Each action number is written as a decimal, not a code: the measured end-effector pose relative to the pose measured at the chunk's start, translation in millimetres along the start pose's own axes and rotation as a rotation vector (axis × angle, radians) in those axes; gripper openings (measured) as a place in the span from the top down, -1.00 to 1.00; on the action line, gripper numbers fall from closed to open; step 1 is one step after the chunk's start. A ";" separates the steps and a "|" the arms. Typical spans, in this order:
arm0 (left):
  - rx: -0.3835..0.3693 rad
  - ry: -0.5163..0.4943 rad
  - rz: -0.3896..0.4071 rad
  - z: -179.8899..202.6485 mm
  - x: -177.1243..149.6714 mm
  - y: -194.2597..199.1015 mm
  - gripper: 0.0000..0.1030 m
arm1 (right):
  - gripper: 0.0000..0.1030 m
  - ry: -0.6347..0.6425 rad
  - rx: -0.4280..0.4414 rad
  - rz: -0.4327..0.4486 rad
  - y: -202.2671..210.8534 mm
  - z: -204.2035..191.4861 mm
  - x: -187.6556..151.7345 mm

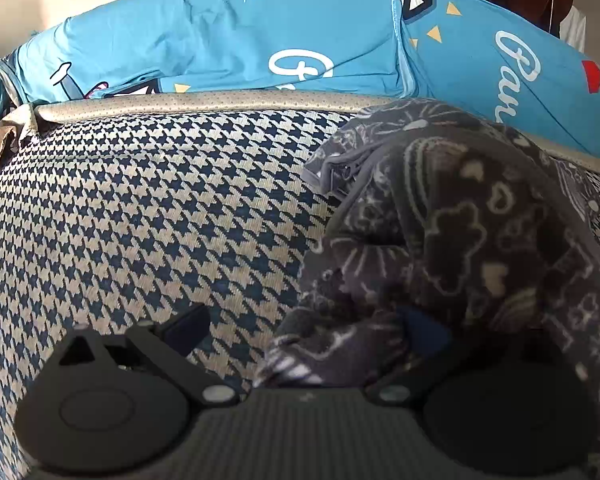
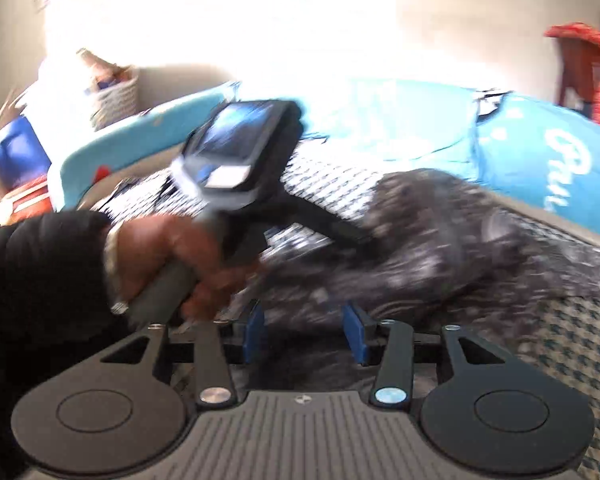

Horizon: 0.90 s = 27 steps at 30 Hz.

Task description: Fold clothes

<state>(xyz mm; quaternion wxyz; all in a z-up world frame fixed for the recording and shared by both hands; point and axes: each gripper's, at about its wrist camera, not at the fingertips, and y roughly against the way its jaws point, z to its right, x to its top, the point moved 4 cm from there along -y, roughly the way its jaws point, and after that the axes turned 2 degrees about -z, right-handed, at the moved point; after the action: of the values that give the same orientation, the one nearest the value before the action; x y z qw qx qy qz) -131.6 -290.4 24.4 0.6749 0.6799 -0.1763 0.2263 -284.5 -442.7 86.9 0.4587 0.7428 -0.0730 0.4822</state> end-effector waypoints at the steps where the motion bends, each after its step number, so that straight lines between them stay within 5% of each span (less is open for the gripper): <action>1: 0.005 -0.007 0.004 1.1 -0.5 0.3 -1.00 | 0.12 -0.021 -0.015 0.006 0.5 5.5 1.5; 9: 0.007 -0.053 -0.010 9.2 -9.6 -1.9 -1.00 | 0.06 -0.202 -0.148 0.000 0.1 50.7 17.8; 17: -0.012 -0.045 -0.024 7.3 -15.6 -1.6 -1.00 | -0.20 -0.424 -0.270 0.055 -15.3 100.1 27.5; 27: -0.009 -0.066 -0.026 10.7 -21.4 0.8 -1.00 | -0.23 -0.635 -0.270 0.080 -41.0 132.5 36.5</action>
<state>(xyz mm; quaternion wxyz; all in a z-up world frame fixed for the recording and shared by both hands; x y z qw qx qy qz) -149.1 -302.6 13.6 0.6745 0.6863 -0.1908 0.1942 -156.8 -506.9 75.3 0.4880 0.7848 -0.3043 0.2308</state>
